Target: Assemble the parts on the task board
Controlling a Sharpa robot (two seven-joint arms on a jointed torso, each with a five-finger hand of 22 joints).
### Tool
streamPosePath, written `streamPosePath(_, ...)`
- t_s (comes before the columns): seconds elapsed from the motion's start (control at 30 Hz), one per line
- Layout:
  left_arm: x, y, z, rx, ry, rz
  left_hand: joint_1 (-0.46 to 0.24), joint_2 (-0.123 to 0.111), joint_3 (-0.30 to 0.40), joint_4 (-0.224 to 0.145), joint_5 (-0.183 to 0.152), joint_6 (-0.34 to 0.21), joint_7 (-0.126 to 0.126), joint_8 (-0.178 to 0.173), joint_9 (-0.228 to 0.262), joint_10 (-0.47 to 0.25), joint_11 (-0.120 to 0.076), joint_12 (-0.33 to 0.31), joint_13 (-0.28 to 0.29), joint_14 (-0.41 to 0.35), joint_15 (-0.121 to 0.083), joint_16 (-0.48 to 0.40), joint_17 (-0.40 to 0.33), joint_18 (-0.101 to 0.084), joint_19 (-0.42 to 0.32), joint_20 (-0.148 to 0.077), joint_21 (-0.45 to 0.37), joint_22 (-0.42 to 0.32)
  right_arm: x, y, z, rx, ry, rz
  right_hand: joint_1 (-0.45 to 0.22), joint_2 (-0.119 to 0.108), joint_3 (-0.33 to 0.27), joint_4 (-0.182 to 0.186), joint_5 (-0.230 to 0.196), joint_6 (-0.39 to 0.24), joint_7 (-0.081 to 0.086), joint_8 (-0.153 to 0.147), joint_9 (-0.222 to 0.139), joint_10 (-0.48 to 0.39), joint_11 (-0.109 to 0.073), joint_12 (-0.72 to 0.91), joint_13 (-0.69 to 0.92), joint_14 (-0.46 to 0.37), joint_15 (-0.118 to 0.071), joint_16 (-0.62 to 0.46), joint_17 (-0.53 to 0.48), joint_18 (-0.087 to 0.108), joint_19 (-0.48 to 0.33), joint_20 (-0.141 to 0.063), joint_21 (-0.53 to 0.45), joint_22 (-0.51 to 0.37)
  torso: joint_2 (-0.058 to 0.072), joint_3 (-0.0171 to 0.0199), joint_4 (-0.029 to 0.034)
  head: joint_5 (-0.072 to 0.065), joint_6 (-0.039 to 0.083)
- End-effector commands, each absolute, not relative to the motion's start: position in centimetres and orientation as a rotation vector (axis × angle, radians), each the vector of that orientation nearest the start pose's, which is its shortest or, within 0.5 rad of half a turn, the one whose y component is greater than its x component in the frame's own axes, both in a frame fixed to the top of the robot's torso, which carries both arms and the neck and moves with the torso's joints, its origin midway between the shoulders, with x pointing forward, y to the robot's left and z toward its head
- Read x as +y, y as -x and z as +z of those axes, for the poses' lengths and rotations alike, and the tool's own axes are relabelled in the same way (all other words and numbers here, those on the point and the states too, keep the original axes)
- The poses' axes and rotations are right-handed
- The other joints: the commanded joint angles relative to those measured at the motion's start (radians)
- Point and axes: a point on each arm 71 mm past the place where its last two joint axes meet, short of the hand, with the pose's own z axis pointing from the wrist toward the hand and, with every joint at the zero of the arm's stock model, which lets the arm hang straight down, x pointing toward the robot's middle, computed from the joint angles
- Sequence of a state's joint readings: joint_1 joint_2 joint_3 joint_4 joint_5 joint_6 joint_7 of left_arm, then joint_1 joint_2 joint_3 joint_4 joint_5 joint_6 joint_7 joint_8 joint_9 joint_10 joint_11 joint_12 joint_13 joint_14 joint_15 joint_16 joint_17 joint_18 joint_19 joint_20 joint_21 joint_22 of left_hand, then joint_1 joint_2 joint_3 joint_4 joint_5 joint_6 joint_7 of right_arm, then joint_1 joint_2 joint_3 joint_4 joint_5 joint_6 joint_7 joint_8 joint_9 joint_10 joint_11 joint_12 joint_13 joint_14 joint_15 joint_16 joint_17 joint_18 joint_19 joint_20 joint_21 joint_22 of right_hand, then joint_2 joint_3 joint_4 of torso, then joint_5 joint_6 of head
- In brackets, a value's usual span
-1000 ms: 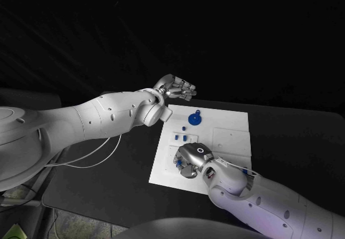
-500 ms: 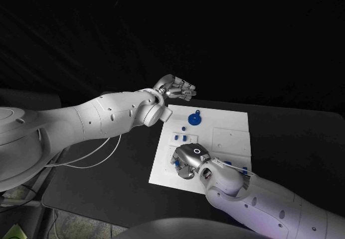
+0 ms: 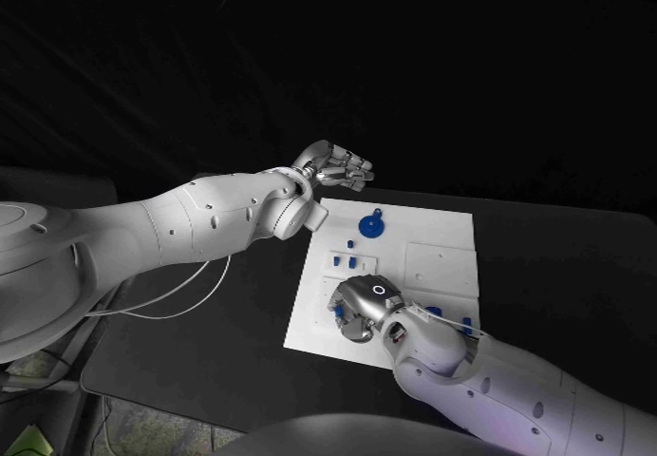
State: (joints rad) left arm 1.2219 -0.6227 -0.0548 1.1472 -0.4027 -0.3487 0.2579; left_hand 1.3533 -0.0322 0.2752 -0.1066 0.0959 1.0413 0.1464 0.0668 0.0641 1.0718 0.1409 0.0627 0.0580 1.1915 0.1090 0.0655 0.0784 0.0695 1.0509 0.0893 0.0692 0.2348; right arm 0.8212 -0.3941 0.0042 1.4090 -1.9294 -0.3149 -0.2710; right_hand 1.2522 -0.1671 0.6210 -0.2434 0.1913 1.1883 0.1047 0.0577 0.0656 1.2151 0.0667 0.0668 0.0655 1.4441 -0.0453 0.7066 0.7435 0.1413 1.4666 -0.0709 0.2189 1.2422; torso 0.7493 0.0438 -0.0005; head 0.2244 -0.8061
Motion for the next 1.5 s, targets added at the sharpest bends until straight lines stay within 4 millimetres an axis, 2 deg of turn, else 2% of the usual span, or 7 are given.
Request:
streamPosePath(0.03, 20.4, -55.5, -19.4, 1.530, 0.768, -1.196, 0.000, 0.008, 0.000, 0.003, -0.004, -0.010, 0.000, 0.005, -0.001, -0.004, 0.001, -0.003, 0.001, -0.007, 0.001, -0.003, 0.001, -0.002, 0.007, 0.002, 0.005, -0.001, -0.2, -37.9, -32.2, 1.743, 0.436, 0.803, -0.007, -0.026, -0.032, -0.002, 0.014, -0.032, 0.007, 0.005, -0.001, -0.053, 0.015, -0.006, -0.006, -0.009, 0.014, -0.003, -0.010, 0.011, 0.009, 0.015, -0.011, -0.005, 0.000, 0.0007, -0.0004, 0.001, 0.002)
streamPosePath(0.33, 20.4, -55.5, -19.4, 1.535, 0.770, -1.195, -0.001, 0.008, -0.001, 0.005, -0.004, -0.010, 0.001, 0.005, -0.001, -0.005, 0.001, -0.003, 0.001, -0.007, 0.002, -0.003, 0.002, -0.002, 0.008, 0.002, 0.005, -0.003, -0.4, -37.9, -32.0, 1.722, 0.395, 0.835, 0.052, -0.020, -0.229, 0.009, 0.032, -0.101, 0.003, 0.005, -0.002, -0.166, 0.036, -0.001, -0.007, -0.039, 0.031, 0.001, -0.056, 0.019, 0.005, 0.036, -0.060, -0.057, 0.000, 0.0003, 0.0000, -0.001, 0.003)
streamPosePath(0.93, 20.7, -55.5, -19.5, 1.534, 0.773, -1.188, -0.001, 0.008, -0.001, 0.005, -0.004, -0.010, 0.001, 0.005, -0.001, -0.005, 0.001, -0.003, 0.001, -0.007, 0.002, -0.003, 0.002, -0.002, 0.008, 0.002, 0.005, -0.003, -1.9, -37.8, -29.1, 1.631, 0.234, 0.937, 0.057, -0.028, -0.267, 0.051, 0.040, -0.116, 0.003, 0.005, -0.002, -0.156, 0.034, 0.000, -0.007, -0.045, 0.032, 0.028, -0.092, 0.025, 0.015, 0.040, -0.075, -0.074, -0.002, 0.0015, -0.0040, -0.015, 0.022)
streamPosePath(1.0, 20.8, -55.6, -19.5, 1.532, 0.774, -1.186, -0.001, 0.008, -0.001, 0.005, -0.004, -0.010, 0.001, 0.005, -0.001, -0.005, 0.001, -0.003, 0.001, -0.007, 0.002, -0.003, 0.002, -0.002, 0.008, 0.002, 0.005, -0.003, -2.7, -38.3, -28.2, 1.626, 0.186, 0.947, 0.026, -0.019, -0.265, 0.069, 0.051, -0.085, 0.016, 0.007, 0.000, -0.096, 0.022, 0.012, -0.007, -0.043, 0.027, 0.031, -0.092, 0.020, 0.019, 0.037, -0.077, -0.080, -0.002, 0.0018, -0.0052, -0.023, 0.031)
streamPosePath(1.27, 21.6, -55.6, -19.4, 1.525, 0.773, -1.184, -0.002, 0.006, -0.003, 0.009, -0.005, -0.010, 0.000, 0.005, -0.001, 0.001, 0.000, -0.003, 0.001, -0.005, 0.001, -0.003, 0.003, -0.002, 0.010, 0.002, 0.005, -0.010, -8.2, -40.9, -25.5, 1.733, -0.100, 0.972, -0.041, 0.013, -0.267, 0.118, 0.063, -0.068, -0.002, 0.005, 0.001, 0.108, -0.034, 0.027, 0.003, -0.024, -0.003, 0.042, -0.087, -0.015, 0.039, 0.008, -0.074, -0.098, -0.008, 0.0041, -0.0128, -0.051, 0.055)
streamPosePath(1.4, 22.2, -55.6, -19.4, 1.520, 0.771, -1.188, -0.007, 0.005, 0.001, 0.012, -0.005, -0.011, -0.001, 0.005, -0.001, 0.031, -0.009, -0.002, 0.001, 0.000, -0.003, -0.003, 0.003, -0.004, 0.013, 0.000, 0.005, -0.012, -12.0, -42.3, -24.6, 1.825, -0.224, 0.957, -0.037, 0.032, -0.332, 0.125, 0.062, -0.049, -0.017, 0.007, 0.004, 0.209, -0.071, 0.107, 0.061, -0.017, -0.028, 0.041, -0.079, -0.041, 0.040, -0.018, -0.060, -0.101, -0.014, 0.0081, -0.0233, -0.066, 0.067)
streamPosePath(1.5, 22.6, -55.5, -19.4, 1.519, 0.768, -1.194, -0.011, 0.003, 0.009, 0.016, -0.007, -0.011, -0.002, 0.005, -0.001, 0.062, -0.018, -0.004, 0.000, 0.010, -0.008, -0.002, 0.004, -0.006, 0.017, -0.005, 0.007, -0.014, -14.6, -42.8, -24.4, 1.913, -0.289, 0.910, -0.038, 0.060, -0.438, 0.140, 0.055, -0.030, -0.030, 0.011, 0.009, 0.147, -0.090, 0.337, 0.313, 0.003, -0.045, 0.049, -0.060, -0.063, 0.041, -0.041, -0.023, -0.103, -0.020, 0.0114, -0.0300, -0.075, 0.072)
